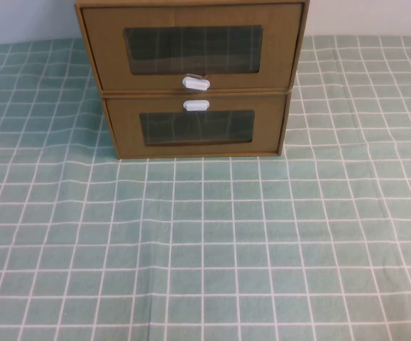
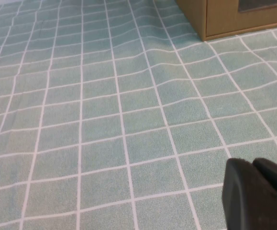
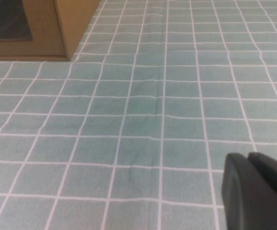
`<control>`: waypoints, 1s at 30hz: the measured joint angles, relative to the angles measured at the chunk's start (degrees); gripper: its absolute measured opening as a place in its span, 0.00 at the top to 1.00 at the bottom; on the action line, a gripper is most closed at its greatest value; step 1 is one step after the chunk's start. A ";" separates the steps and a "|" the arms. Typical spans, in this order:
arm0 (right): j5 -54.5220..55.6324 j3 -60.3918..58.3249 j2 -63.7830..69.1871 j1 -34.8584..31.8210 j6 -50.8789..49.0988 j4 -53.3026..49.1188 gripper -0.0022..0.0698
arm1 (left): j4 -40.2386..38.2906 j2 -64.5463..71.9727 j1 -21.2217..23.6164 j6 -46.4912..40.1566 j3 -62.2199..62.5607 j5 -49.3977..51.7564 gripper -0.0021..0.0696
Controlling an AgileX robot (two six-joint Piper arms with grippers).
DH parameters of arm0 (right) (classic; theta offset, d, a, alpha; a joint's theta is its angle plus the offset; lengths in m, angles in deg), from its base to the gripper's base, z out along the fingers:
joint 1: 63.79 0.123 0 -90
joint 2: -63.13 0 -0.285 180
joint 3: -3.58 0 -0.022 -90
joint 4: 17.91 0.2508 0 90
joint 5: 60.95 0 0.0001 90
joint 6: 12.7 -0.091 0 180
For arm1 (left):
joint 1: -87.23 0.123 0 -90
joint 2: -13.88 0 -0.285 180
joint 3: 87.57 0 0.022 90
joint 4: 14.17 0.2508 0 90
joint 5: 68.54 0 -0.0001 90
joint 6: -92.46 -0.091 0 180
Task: Open the shoe box
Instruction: 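Pull the top drawer of the cardboard box fully open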
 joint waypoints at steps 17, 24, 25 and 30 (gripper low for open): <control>3.28 0.00 0.00 0.00 0.00 -0.10 0.99 | 0.00 0.00 0.00 0.00 0.00 -1.04 0.98; 3.80 0.00 0.00 0.00 0.00 -0.10 0.99 | 0.00 0.00 0.00 0.00 0.00 -2.81 0.98; 3.95 0.00 0.00 0.00 0.00 -0.10 0.99 | 0.00 0.00 0.00 0.00 0.00 -2.95 0.98; 11.24 0.00 0.00 0.00 0.00 -0.10 0.99 | -0.11 0.00 0.00 0.00 0.00 -6.14 0.98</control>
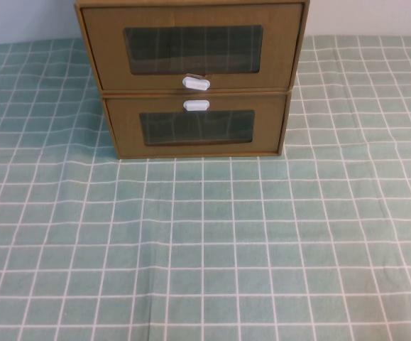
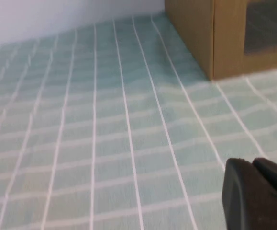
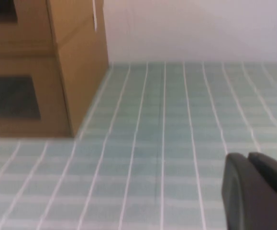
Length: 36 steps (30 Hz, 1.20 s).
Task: Open the shoe box
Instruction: 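Pull the top drawer of the cardboard box fully open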
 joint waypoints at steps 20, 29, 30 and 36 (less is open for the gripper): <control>61.67 0.00 0.00 0.00 0.00 0.14 0.99 | -1.07 -0.04 0.00 7.99 0.00 -58.89 0.98; 63.02 2.70 0.00 0.00 -6.68 3.61 0.99 | -3.01 -0.17 0.00 10.70 6.06 -68.71 0.98; 61.62 4.94 0.00 0.00 -7.22 4.36 0.99 | -3.01 -0.26 0.00 10.79 8.72 -67.87 0.98; 47.55 25.83 1.11 0.00 -9.85 7.02 0.99 | -3.01 1.20 0.00 11.02 28.44 -52.08 0.98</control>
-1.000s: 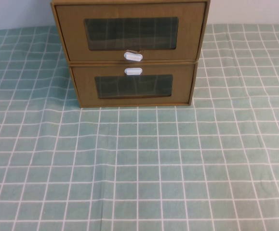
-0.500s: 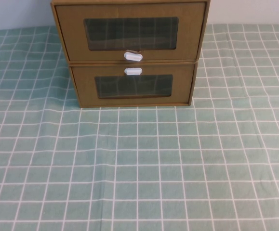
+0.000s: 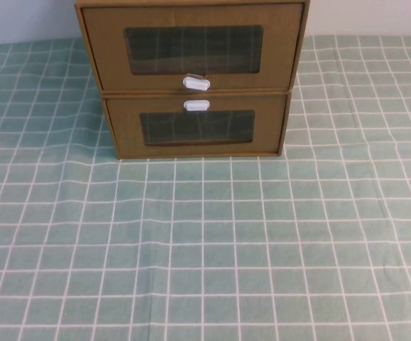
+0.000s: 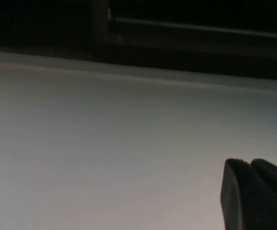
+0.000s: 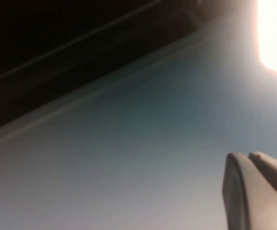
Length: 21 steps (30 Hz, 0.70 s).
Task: Open the shoe box
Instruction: 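Pull the top drawer of the cardboard box fully open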
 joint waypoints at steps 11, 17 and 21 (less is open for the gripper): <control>-46.54 38.82 28.31 0.00 7.56 8.00 0.99 | 0.00 26.44 0.00 0.97 38.20 46.21 0.98; -64.72 45.98 45.73 0.00 9.33 8.00 0.99 | -0.31 41.11 0.00 5.13 49.22 64.73 0.98; -67.26 46.07 55.64 0.00 13.01 7.76 0.99 | 0.64 48.13 0.00 4.59 49.74 66.82 0.98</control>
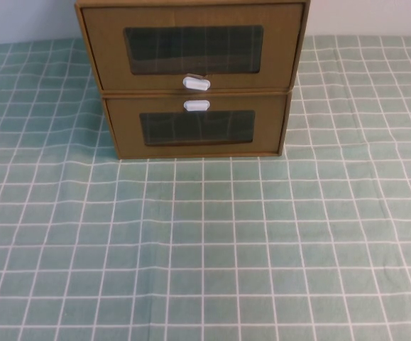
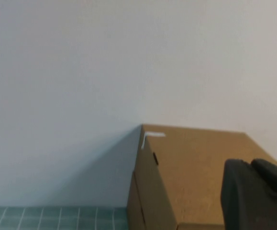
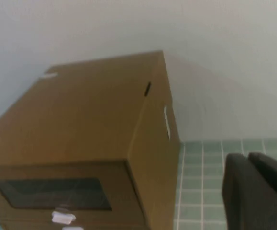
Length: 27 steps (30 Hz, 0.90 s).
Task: Open the shoe box
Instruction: 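Pull the top drawer of the cardboard box fully open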
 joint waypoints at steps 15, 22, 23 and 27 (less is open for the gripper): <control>-13.77 0.00 22.16 3.17 34.07 23.57 0.99 | -18.51 26.71 0.00 -22.53 2.12 2.13 0.98; -11.04 0.36 26.46 13.67 44.58 20.70 0.99 | -46.86 40.53 0.00 -53.87 13.97 11.32 0.98; -9.11 0.60 26.79 15.54 44.97 18.22 0.99 | -48.35 42.63 0.00 -54.83 16.77 12.78 0.98; -3.12 3.11 29.42 25.13 44.58 0.45 0.99 | -50.29 50.80 0.00 -55.60 25.71 19.08 0.98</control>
